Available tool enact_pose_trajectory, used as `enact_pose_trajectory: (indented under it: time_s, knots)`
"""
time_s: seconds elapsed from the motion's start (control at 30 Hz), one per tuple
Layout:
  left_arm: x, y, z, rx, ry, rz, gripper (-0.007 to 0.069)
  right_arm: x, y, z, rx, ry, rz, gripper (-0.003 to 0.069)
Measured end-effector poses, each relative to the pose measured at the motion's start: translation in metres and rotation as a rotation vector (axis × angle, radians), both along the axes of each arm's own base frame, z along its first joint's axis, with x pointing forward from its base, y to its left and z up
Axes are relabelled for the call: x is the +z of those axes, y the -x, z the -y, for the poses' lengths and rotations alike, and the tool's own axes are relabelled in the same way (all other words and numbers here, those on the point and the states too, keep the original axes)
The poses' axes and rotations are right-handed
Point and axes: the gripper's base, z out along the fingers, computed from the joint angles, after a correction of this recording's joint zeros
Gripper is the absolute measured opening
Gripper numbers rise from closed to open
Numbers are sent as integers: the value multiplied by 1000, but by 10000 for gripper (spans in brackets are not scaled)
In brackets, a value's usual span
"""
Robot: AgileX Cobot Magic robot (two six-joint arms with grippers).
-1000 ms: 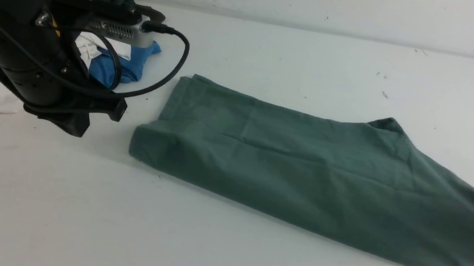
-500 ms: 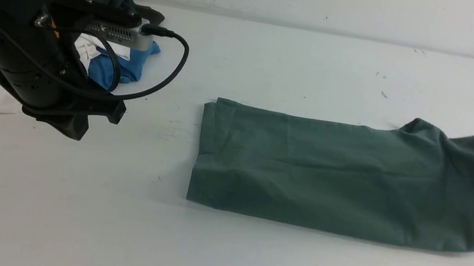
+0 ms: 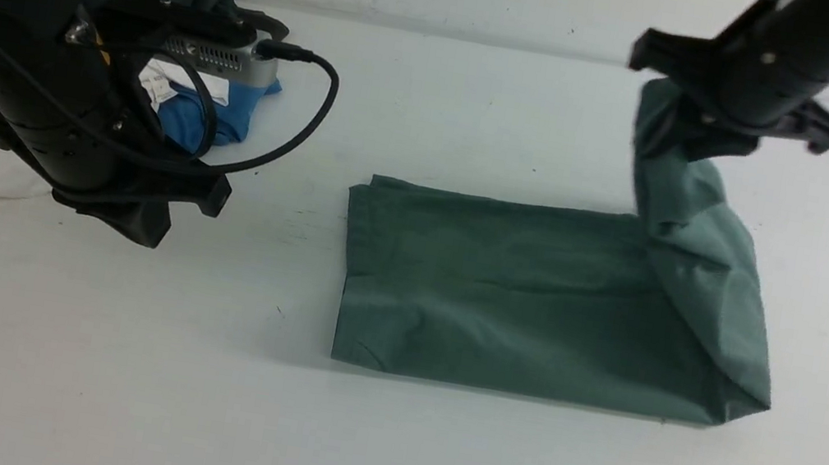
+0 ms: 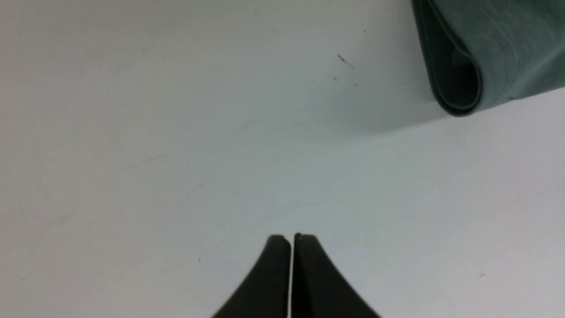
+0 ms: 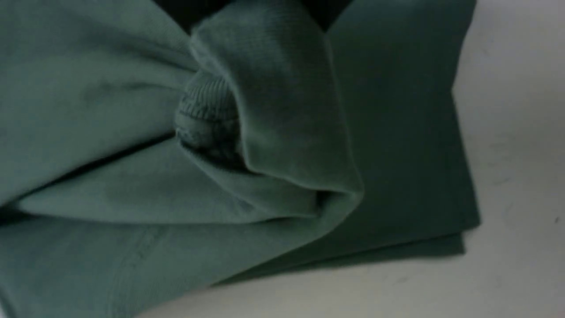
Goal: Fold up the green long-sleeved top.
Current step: Use the right arm to drag the right edge of the fabric to the left and folds it over the left edge
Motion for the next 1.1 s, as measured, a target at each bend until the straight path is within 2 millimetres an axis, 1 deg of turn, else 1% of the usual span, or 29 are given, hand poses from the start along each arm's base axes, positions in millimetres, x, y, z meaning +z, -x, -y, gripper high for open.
enact_pose_trajectory:
  time_s: [0.03,0.1,0.13,0.17,0.2,0.23,0.27,0.4,0.57,0.7,0.8,0.83,0.9,1.0,1.03,1.07,1.1]
  knots:
    - [0,0,0,-1,1,0,-4,-6,1,-14,14,-23,-15,82]
    - [0,0,0,0,4,-1,-4,-16,1,-33,31,-53,-28,82]
    - [0,0,0,0,5,-1,-4,-17,1,-35,30,-60,-31,82]
    - [0,0,1,-2,7,-1,-4,-26,1,-50,35,-89,-44,82]
    - [0,0,1,-2,7,-1,-4,-27,1,-52,33,-96,-48,82]
    - [0,0,1,-2,7,-1,-4,-34,1,-63,39,-119,-59,82]
    - [0,0,1,-2,8,-2,-4,-37,1,-69,43,-134,-66,82]
    - [0,0,1,-2,10,-2,-4,-41,3,-84,52,-189,-69,82]
    - [0,0,1,-2,10,0,-4,-39,4,-95,50,-248,-48,82]
    - [0,0,1,-1,11,3,-4,-48,2,-105,50,-268,-45,84]
    - [1,-1,1,0,16,10,-4,-61,0,-113,48,-281,-67,107]
    - [1,-1,1,0,17,10,-4,-62,0,-114,48,-282,-68,109]
    - [1,-1,2,-1,18,18,-4,-69,-1,-119,44,-298,-80,139]
    - [1,-2,2,-1,21,24,-4,-80,-4,-134,7,-411,-108,258]
    - [1,-2,2,-1,21,24,-4,-80,-4,-135,7,-417,-112,265]
    - [1,-2,2,-1,21,24,-4,-81,-4,-142,9,-479,-110,328]
    - [1,-2,2,-1,21,24,-4,-79,-3,-144,14,-507,-110,359]
